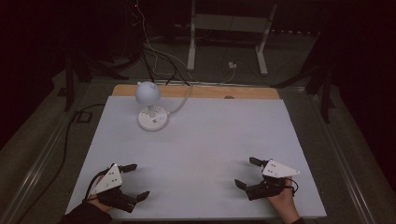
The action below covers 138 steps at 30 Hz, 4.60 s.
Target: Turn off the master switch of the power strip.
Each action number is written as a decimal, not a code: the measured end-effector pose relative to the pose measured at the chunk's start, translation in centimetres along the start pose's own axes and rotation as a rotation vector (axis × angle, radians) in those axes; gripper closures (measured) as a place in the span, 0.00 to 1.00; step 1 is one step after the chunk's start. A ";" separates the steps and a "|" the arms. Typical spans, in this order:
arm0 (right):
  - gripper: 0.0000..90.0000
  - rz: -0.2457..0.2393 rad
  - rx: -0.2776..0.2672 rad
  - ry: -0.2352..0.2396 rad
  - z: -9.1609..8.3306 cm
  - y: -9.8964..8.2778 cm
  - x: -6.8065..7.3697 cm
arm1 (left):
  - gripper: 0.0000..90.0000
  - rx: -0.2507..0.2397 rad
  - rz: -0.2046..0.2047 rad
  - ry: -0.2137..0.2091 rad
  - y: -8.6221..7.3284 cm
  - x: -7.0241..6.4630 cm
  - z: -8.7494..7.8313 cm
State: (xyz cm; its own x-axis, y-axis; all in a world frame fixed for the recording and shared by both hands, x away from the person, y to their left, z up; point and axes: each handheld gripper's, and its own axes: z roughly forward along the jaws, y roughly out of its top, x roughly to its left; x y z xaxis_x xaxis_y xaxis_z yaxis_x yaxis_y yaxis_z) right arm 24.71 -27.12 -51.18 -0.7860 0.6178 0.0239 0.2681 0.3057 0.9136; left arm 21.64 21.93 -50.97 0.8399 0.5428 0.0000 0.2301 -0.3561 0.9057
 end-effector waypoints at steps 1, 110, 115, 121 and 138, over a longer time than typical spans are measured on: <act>0.00 -0.010 0.007 -0.002 0.1 -0.1 0.0 | 0.00 -0.003 -0.001 -0.002 0.0 0.0 0.0; 0.00 -0.015 -0.077 -0.022 -1.0 1.1 1.2 | 0.00 0.037 -0.032 0.054 9.7 6.9 7.2; 0.00 -0.013 -0.079 -0.023 -1.0 1.1 1.2 | 0.02 0.027 -0.043 0.073 9.9 7.3 8.1; 0.00 -0.011 -0.079 -0.021 -1.0 1.1 1.1 | 0.03 0.040 -0.069 0.094 10.6 7.7 8.9; 0.00 -0.002 -0.085 -0.013 -0.9 1.1 1.0 | 0.13 0.070 -0.087 0.260 10.4 9.7 11.5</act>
State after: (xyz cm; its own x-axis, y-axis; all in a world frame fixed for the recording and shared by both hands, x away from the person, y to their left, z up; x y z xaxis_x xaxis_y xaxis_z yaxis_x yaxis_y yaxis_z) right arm 23.70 -26.83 -49.77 -0.7787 0.6272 0.0175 0.2183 0.2447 0.9447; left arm 37.86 14.75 -46.45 0.6634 0.7472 0.0407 0.3368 -0.3466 0.8755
